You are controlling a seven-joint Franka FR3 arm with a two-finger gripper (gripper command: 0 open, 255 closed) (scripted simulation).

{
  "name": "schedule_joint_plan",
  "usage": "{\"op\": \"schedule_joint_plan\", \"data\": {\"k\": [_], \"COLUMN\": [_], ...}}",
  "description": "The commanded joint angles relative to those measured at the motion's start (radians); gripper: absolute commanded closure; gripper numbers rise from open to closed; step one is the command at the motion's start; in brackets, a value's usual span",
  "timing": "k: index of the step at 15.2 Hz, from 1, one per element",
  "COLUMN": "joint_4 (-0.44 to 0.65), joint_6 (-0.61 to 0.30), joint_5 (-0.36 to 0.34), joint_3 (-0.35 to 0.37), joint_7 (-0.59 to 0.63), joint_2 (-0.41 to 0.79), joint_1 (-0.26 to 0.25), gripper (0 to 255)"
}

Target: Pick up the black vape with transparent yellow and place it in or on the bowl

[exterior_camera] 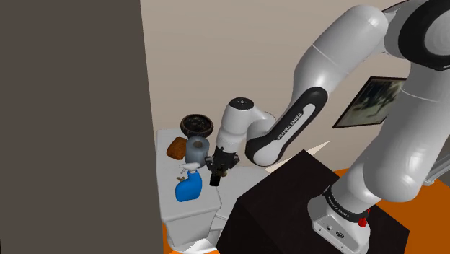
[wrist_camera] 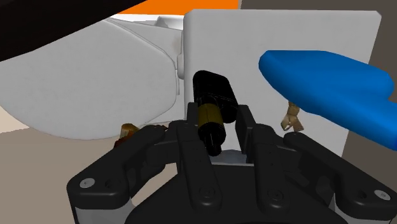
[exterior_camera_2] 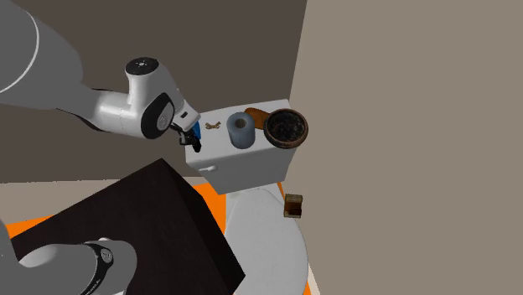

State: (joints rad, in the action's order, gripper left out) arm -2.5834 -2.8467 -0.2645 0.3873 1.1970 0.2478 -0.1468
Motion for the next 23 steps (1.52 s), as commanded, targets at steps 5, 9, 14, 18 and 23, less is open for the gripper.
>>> {"op": "schedule_joint_plan", "data": {"k": [5, 9, 14, 18, 23], "joint_4": [-0.016, -0.018, -0.014, -0.005, 0.054], "joint_6": [0.078, 0.135, 0.211, 0.274, 0.326], "joint_5": [0.127, 0.211, 0.298, 0.351, 0.337], "joint_3": [0.081, 0.113, 0.129, 0.128, 0.103], "joint_7": [-0.093, -0.153, -0.215, -0.252, -0.288], "joint_2": [-0.103, -0.171, -0.253, -0.314, -0.304], "joint_1": [0.056, 0.073, 0.075, 0.069, 0.093], "gripper": [255, 255, 255, 255, 255]}}
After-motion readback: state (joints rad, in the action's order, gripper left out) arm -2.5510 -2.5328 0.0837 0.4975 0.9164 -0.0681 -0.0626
